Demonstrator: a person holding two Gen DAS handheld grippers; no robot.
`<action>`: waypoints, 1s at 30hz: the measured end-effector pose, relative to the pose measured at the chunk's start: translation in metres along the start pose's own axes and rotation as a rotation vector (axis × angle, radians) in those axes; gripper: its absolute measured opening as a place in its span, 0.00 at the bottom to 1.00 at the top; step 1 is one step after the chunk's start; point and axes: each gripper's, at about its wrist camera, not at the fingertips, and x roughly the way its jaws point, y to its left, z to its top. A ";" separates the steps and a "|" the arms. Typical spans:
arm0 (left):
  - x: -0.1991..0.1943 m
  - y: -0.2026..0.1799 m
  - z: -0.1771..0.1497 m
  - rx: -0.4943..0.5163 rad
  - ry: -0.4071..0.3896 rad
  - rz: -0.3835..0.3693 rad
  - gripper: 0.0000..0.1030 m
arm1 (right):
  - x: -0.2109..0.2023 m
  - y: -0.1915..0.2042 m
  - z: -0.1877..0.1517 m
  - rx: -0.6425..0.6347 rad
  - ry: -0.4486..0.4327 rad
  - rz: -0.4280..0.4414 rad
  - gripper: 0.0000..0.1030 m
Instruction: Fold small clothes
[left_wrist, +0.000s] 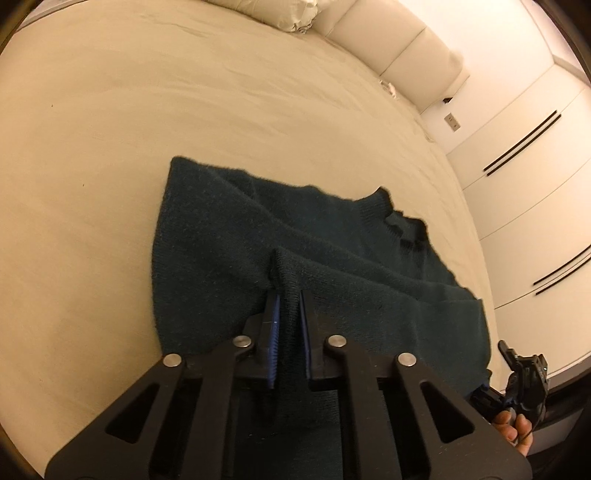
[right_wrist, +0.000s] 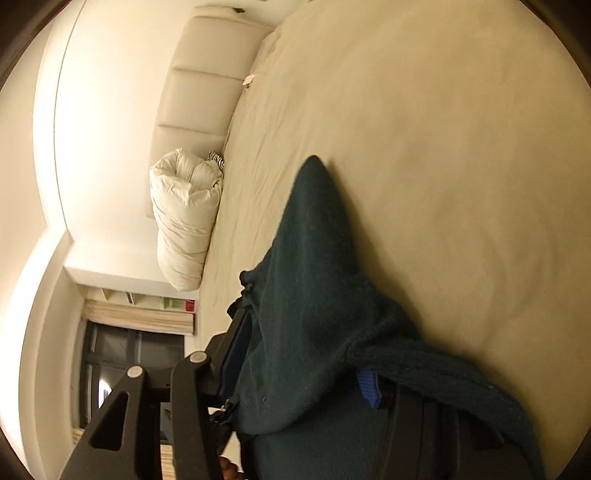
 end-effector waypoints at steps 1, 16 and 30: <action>-0.003 -0.001 0.000 -0.002 -0.011 -0.015 0.07 | -0.001 0.003 -0.001 -0.024 0.004 -0.004 0.53; -0.009 0.026 -0.012 -0.007 -0.104 -0.052 0.07 | -0.021 -0.033 0.006 -0.027 0.107 -0.006 0.21; -0.016 0.028 -0.007 -0.032 -0.044 -0.071 0.07 | -0.047 0.075 -0.008 -0.342 0.112 -0.124 0.53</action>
